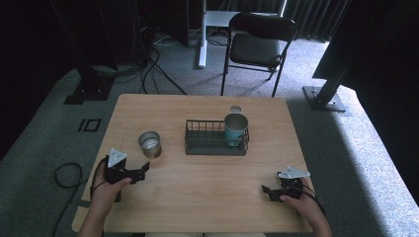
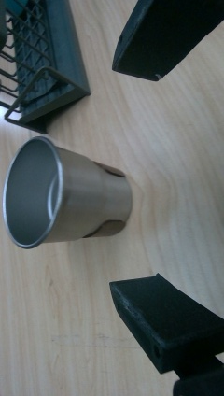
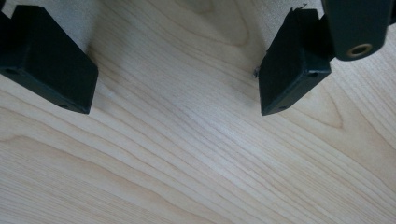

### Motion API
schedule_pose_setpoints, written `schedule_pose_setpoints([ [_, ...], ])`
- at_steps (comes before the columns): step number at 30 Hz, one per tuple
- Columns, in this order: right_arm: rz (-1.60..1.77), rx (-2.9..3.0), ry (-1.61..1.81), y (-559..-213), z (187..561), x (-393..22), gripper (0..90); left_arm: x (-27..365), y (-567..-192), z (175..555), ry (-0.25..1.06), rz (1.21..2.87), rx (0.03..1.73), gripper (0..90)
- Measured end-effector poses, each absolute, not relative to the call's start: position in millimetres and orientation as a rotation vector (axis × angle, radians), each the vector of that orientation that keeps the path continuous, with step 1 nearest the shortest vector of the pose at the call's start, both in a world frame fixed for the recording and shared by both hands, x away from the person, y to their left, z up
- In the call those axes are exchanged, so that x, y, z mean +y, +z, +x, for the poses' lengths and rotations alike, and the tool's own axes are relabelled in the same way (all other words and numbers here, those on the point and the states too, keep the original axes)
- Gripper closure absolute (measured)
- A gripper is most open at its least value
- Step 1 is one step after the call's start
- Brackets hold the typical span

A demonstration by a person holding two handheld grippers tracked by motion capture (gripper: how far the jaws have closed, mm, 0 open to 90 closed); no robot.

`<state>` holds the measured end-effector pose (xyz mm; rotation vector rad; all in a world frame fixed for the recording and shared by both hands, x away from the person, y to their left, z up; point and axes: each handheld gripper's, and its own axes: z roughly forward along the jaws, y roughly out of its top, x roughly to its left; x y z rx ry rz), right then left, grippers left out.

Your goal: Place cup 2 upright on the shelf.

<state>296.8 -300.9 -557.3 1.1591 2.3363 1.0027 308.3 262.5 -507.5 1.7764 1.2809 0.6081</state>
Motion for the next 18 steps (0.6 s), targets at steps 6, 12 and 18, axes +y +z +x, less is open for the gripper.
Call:
schedule_pose_setpoints([
  [6, 1.160, 2.336, 1.003, -557.3, 296.8, -300.8, 11.6, 258.3, -504.6, 319.1, 0.594, 1.768, 1.262, 0.5],
  [12, 1.159, 2.337, 1.002, -557.2, 296.8, -301.0, 11.6, 254.9, -507.8, 332.4, 0.604, 1.769, 1.260, 0.5],
  [18, 1.159, 2.337, 1.002, -557.2, 296.8, -301.0, 11.6, 251.1, -510.6, 346.6, 0.603, 1.755, 1.262, 0.5],
])
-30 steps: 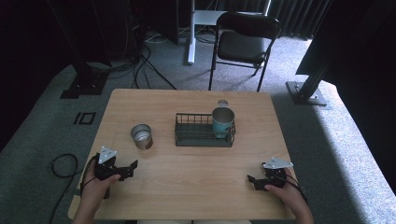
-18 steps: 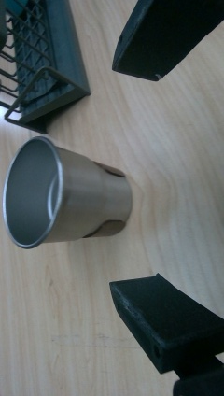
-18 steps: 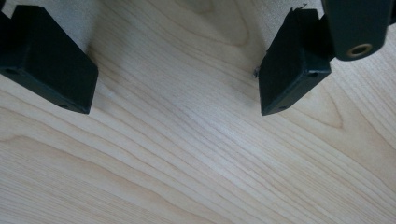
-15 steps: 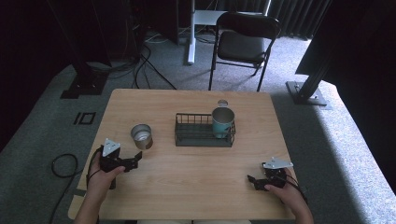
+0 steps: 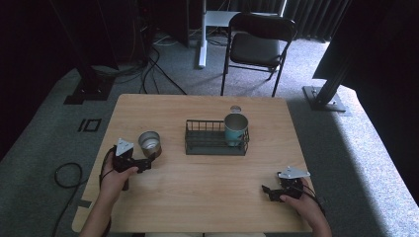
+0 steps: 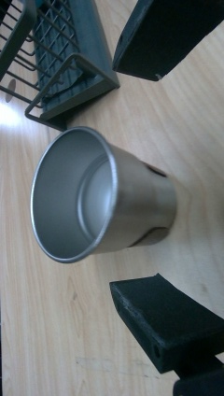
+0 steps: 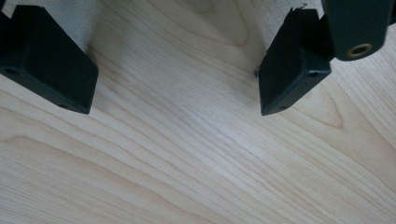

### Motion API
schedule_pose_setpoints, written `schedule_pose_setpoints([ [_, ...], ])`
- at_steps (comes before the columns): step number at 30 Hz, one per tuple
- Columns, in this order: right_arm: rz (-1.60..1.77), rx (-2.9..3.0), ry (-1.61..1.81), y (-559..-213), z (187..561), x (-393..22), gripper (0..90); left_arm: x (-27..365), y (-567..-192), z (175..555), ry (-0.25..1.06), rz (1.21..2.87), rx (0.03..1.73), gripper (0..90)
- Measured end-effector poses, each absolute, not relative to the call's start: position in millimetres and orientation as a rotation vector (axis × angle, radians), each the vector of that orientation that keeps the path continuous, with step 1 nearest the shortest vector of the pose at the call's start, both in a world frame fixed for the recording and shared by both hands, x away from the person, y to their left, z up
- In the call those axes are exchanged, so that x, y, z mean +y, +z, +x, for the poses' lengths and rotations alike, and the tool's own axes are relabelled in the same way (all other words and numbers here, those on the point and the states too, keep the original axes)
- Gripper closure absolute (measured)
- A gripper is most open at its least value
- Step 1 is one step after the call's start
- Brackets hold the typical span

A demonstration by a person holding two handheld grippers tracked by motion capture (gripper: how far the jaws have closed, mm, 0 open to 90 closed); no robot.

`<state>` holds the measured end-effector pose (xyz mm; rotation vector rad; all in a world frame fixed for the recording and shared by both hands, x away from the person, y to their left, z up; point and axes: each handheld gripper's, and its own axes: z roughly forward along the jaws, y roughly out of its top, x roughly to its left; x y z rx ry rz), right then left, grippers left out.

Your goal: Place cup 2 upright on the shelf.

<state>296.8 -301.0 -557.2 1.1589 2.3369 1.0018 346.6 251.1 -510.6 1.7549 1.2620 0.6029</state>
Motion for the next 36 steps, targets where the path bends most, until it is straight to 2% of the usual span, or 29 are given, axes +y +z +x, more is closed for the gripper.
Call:
schedule_pose_setpoints([
  [11, 1.159, 2.337, 1.002, -557.2, 296.8, -301.0, 11.6, 243.8, -511.5, 368.1, 0.666, 1.744, 1.230, 0.5],
  [31, 1.157, 2.337, 1.002, -557.3, 296.9, -301.1, 11.6, 238.3, -521.7, 387.7, 0.704, 1.780, 1.202, 0.6],
  [36, 1.157, 2.337, 1.002, -557.3, 296.9, -301.1, 11.6, 234.9, -522.0, 388.7, 0.699, 1.773, 1.198, 8.0],
])
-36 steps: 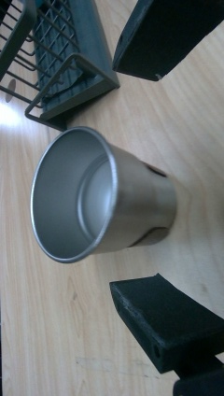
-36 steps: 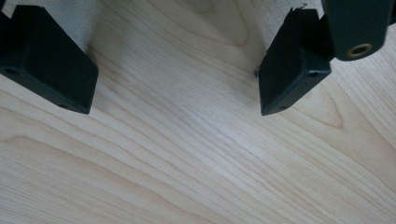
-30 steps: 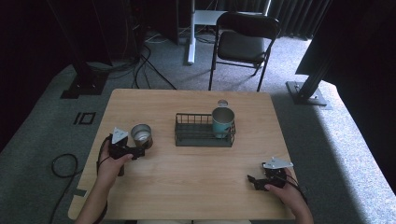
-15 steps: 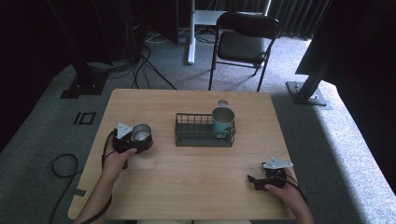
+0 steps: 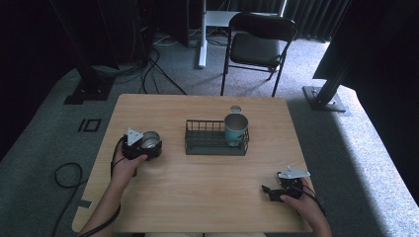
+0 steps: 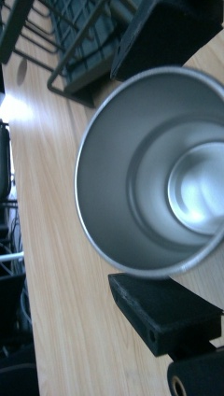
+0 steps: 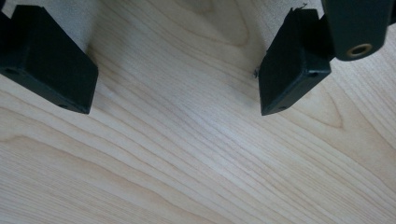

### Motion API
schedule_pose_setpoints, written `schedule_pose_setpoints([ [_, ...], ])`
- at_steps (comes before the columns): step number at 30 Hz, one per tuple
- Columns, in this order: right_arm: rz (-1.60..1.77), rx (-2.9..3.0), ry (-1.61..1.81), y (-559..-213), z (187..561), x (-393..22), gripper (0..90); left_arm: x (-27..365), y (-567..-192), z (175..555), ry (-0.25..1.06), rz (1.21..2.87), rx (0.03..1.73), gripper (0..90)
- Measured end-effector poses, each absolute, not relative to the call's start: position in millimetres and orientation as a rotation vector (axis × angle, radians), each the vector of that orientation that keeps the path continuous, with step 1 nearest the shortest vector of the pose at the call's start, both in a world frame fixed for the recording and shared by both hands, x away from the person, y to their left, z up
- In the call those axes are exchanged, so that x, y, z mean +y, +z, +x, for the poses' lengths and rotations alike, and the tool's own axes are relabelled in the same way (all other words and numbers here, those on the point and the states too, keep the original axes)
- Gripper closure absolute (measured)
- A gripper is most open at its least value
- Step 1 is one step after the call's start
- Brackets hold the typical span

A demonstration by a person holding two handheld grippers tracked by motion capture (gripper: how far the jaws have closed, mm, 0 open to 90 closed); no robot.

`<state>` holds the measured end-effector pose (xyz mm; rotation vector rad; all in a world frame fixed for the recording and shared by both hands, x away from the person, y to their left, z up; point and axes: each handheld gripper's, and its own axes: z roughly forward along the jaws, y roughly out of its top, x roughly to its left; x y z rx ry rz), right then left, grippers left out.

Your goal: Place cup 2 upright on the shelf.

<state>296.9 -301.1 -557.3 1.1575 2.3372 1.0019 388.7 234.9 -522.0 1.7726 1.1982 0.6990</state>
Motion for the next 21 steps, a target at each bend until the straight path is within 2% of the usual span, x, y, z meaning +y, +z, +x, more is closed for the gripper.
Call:
schedule_pose_setpoints([
  [3, 1.158, 2.337, 1.002, -557.3, 296.9, -301.1, 11.6, 232.5, -522.9, 388.9, 0.721, 1.777, 1.206, 13.4],
  [9, 1.159, 2.337, 1.002, -557.2, 296.8, -301.0, 11.6, 234.7, -519.3, 388.8, 0.670, 1.771, 1.224, 13.8],
  [21, 1.159, 2.337, 1.002, -557.2, 296.8, -301.0, 11.6, 233.8, -498.7, 385.0, 0.679, 1.737, 1.196, 13.9],
])
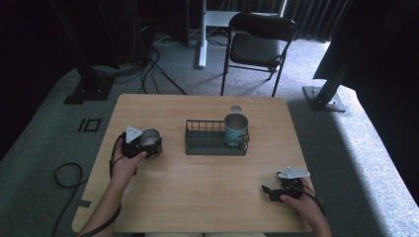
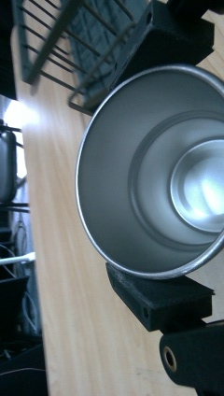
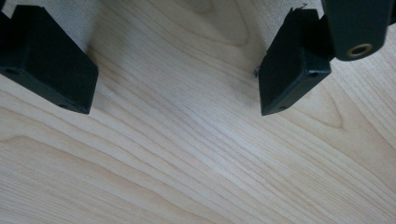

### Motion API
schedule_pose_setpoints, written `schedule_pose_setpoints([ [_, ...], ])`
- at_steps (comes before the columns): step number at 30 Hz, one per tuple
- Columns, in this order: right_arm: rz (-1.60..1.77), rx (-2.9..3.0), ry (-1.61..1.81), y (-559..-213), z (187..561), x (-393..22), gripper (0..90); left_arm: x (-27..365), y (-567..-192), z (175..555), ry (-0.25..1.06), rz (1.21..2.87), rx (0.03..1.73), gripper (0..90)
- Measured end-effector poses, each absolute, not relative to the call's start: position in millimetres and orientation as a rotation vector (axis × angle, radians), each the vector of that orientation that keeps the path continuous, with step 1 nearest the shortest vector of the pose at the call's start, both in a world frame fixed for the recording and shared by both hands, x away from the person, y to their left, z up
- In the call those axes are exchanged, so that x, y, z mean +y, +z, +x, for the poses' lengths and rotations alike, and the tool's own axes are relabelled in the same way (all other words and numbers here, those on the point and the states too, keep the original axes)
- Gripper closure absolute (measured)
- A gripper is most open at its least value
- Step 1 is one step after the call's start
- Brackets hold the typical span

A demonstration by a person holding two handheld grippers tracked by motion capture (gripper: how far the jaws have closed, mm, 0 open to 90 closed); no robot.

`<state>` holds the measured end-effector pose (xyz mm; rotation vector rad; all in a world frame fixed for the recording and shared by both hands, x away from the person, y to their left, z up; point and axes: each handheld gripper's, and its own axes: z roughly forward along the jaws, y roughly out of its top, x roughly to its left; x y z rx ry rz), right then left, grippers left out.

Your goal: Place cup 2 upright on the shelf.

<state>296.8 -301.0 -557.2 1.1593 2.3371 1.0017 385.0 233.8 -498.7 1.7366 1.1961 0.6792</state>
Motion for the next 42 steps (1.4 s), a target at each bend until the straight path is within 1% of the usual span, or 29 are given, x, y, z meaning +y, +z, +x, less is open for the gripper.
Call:
schedule_pose_setpoints([
  [18, 1.158, 2.337, 1.002, -557.2, 296.9, -301.0, 11.6, 218.0, -448.7, 386.8, 0.676, 1.715, 1.103, 13.9],
  [27, 1.159, 2.337, 1.002, -557.2, 296.8, -301.0, 11.6, 206.7, -424.3, 389.5, 0.652, 1.690, 1.062, 13.9],
  [31, 1.159, 2.337, 1.002, -557.2, 296.8, -301.0, 11.6, 190.9, -409.2, 393.4, 0.651, 1.687, 1.022, 14.0],
  [42, 1.158, 2.337, 1.002, -557.2, 296.9, -301.1, 11.6, 163.8, -398.5, 401.6, 0.629, 1.693, 0.968, 13.9],
])
